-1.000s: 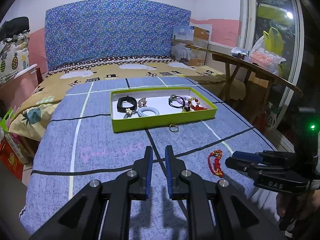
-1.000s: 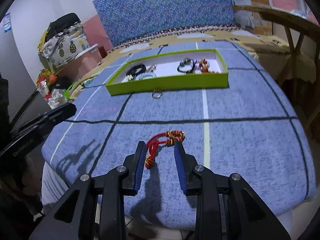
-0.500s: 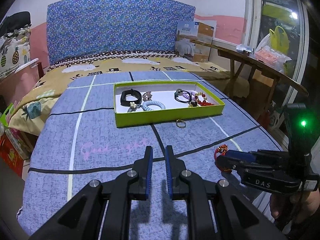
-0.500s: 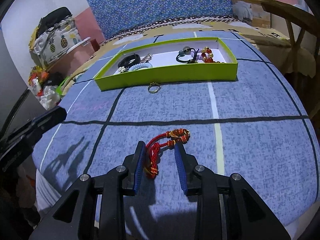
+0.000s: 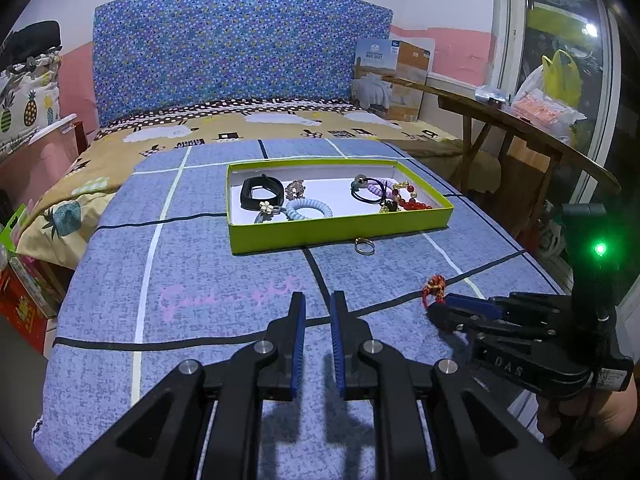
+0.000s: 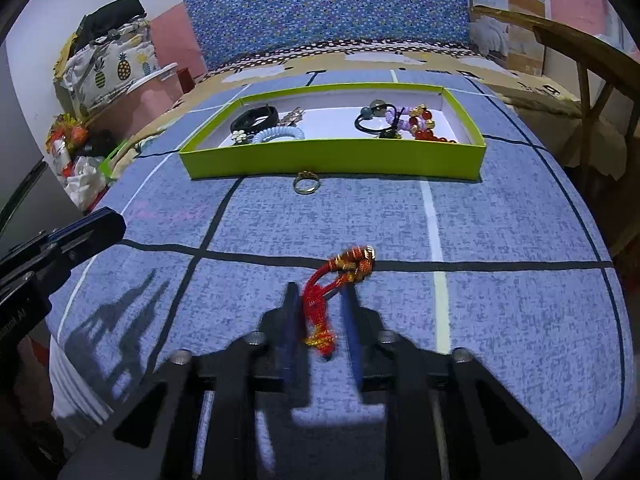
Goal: Organize jewelry
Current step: 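Grasp the red tassel charm with the right gripper and lift it, then grasp the gold ring with the left gripper while the right holds the red charm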
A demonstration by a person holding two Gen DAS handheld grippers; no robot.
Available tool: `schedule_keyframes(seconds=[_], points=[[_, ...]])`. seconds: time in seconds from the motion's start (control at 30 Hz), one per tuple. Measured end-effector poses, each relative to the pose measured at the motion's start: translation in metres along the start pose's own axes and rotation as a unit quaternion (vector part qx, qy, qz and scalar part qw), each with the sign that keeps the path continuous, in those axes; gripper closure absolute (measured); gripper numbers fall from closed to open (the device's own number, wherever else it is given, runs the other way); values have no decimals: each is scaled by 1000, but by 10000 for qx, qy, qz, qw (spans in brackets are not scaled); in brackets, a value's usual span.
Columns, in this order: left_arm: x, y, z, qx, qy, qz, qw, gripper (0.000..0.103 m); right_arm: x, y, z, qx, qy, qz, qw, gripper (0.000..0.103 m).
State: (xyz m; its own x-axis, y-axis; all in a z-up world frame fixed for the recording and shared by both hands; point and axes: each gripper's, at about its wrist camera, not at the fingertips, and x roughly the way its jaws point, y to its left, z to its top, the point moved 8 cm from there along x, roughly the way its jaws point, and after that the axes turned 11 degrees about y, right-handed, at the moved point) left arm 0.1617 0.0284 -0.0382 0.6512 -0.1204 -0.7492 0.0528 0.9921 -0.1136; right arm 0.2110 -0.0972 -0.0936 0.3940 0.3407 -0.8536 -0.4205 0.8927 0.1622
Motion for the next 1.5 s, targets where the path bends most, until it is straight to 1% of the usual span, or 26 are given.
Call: schedule_keyframes(seconds=[0.07, 0.33, 0.37, 0.4, 0.47, 0.5, 0.57, 0.9, 0.93, 1.0, 1.03, 1.13, 1.2, 1.37, 1.43, 1.5], points=[[2, 0, 1, -7, 23, -32, 10000, 90, -1, -2, 0, 2, -6, 31, 10000, 93], [16, -7, 8, 46, 146, -123, 9998, 90, -8, -10, 1, 24, -155, 161, 9997, 94], [19, -8, 10, 60, 171, -136, 9997, 88, -9, -11, 3, 30, -175, 168, 9997, 94], [21, -9, 11, 70, 189, -151, 9997, 82, -11, -14, 3, 48, -212, 179, 9996, 94], [27, -14, 15, 78, 233, -197, 9995, 76, -13, -18, 6, 81, -251, 195, 9995, 94], [30, -16, 17, 85, 259, -222, 9994, 75, -14, -21, 6, 106, -281, 201, 9993, 94], [39, -22, 22, 112, 317, -265, 9991, 74, -16, -26, 8, 144, -319, 206, 9992, 94], [81, -42, 42, 212, 573, -179, 9980, 74, -20, -54, 13, 335, -437, 221, 9982, 94], [86, -45, 44, 211, 656, -179, 9975, 74, -20, -57, 14, 357, -448, 229, 9981, 94], [94, -50, 44, 152, 820, -303, 9961, 74, -20, -62, 14, 393, -465, 251, 9978, 94], [98, -53, 45, 153, 879, -277, 9956, 74, -21, -63, 14, 400, -472, 260, 9977, 94], [107, -57, 47, 212, 1001, -10, 9948, 74, -21, -68, 16, 408, -505, 287, 9975, 94], [114, -58, 47, 198, 1097, 59, 9937, 74, -20, -71, 17, 424, -512, 305, 9973, 94], [117, -61, 49, 299, 1103, 298, 9930, 74, -18, -77, 18, 469, -512, 337, 9970, 94], [118, -61, 50, 319, 1103, 350, 9928, 82, -18, -78, 17, 476, -516, 343, 9969, 94], [118, -60, 51, 315, 1104, 338, 9928, 82, -20, -78, 17, 470, -532, 336, 9969, 94]])
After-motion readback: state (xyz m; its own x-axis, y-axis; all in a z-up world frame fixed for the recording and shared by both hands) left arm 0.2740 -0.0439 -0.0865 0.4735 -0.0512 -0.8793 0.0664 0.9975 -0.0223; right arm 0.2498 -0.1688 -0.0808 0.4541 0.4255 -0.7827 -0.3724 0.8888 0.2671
